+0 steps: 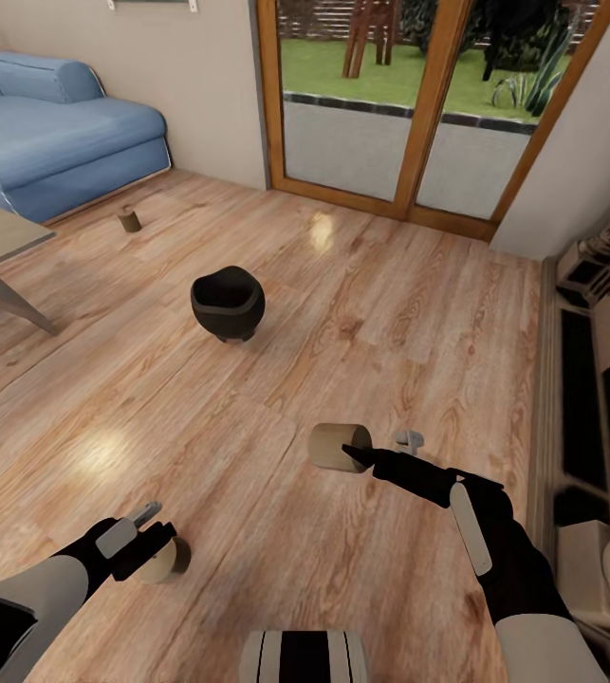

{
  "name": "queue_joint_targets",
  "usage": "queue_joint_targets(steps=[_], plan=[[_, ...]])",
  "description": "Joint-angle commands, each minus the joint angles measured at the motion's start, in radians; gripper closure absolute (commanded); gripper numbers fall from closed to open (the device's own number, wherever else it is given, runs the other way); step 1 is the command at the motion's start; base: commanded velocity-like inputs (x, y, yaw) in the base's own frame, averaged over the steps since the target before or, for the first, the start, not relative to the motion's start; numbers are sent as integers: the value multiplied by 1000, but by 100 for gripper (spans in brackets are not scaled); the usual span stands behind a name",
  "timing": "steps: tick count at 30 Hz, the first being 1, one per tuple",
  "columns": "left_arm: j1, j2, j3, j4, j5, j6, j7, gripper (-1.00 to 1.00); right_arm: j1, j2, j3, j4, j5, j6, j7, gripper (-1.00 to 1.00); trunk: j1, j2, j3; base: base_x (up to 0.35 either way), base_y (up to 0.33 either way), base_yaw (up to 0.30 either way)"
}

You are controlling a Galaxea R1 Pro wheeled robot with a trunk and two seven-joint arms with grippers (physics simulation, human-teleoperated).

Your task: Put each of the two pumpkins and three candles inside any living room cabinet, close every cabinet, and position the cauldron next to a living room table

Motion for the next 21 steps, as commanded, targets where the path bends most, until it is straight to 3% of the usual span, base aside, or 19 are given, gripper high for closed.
queue_joint_targets(steps=[1,4,9,21], plan=[[0,0,1,0,1,0,0,-100,0,0,0,0,-1,0,-1,100,0,0,0,0,0,0],[0,1,1,0,1,0,0,-100,0,0,0,0,-1,0,-1,100,0,0,0,0,0,0],[0,1,1,0,1,-1,0,-100,0,0,0,0,-1,0,-1,100,2,-1,-19,0,0,0],[0,2,1,0,1,-2,1,-100,0,0,0,0,-1,0,-1,100,2,-1,-19,0,0,0]])
